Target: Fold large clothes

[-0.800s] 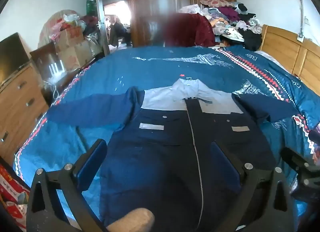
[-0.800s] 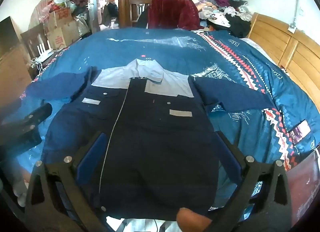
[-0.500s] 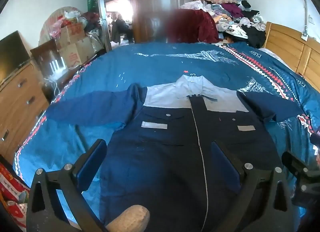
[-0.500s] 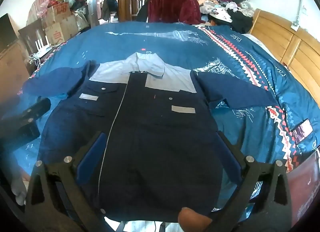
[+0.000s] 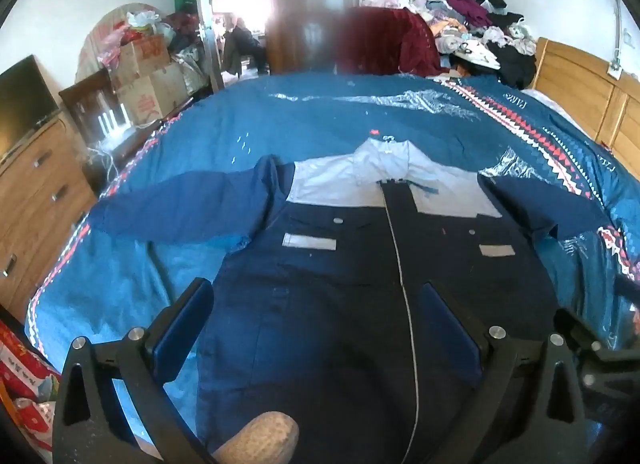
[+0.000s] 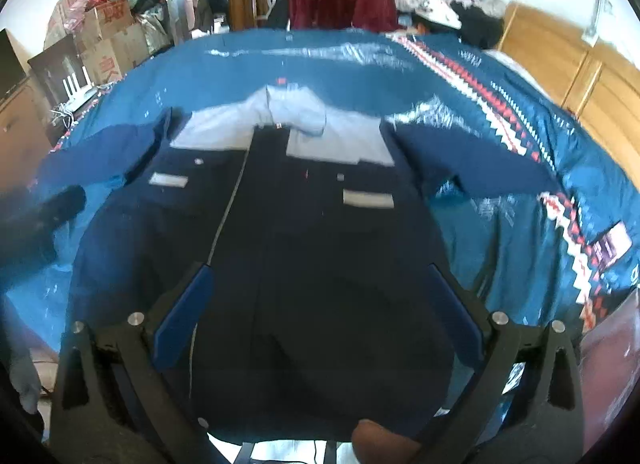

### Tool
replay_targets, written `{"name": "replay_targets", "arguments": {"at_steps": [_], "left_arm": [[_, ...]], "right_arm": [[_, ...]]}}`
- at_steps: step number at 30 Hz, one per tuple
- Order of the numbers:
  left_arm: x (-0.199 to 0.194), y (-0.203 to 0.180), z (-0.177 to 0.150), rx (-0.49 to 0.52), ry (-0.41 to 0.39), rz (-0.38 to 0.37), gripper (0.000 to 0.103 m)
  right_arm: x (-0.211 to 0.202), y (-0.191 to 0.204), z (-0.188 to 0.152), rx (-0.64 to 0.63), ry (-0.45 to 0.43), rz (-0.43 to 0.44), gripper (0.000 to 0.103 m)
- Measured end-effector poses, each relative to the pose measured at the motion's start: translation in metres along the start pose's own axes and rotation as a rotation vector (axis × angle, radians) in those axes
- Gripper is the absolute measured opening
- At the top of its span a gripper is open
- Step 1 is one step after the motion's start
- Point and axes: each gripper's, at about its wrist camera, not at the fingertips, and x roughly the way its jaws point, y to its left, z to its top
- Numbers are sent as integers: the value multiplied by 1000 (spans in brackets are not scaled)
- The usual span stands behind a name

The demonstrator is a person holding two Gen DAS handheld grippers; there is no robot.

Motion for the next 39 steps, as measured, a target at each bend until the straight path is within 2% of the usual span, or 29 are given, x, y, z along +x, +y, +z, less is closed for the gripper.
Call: {"name": "replay_targets", "arguments": {"at_steps": [3, 6, 8, 10, 12, 14, 17, 25, 39], "left_arm": [[10, -3, -10, 15, 12, 6, 103], [48, -7, -29, 55, 27, 16, 103], [95, -12, -54, 97, 100, 33, 103], [131, -12, -72, 94, 189, 14, 103], [157, -11, -86, 71, 212, -5, 103], [170, -15, -92, 77, 214, 13, 103], [177, -25, -92, 102, 208, 44, 103], [179, -20, -95, 96, 162, 48, 103], [176, -20, -98, 93, 147, 47, 103]], "right_arm": [[19, -5, -7, -16, 24, -13, 103], [61, -6, -21, -52, 71, -67, 103], [94, -13, -32, -24, 137, -67, 103], [116, -21, -40, 9, 167, -67, 103], [130, -24, -45, 14, 173, -74, 103], [141, -24, -47, 19, 170, -60, 103], [146, -22, -52, 15, 141, -65, 103], [146, -17, -64, 20, 14, -54, 103], [148, -17, -59, 26, 11, -51, 103]]}}
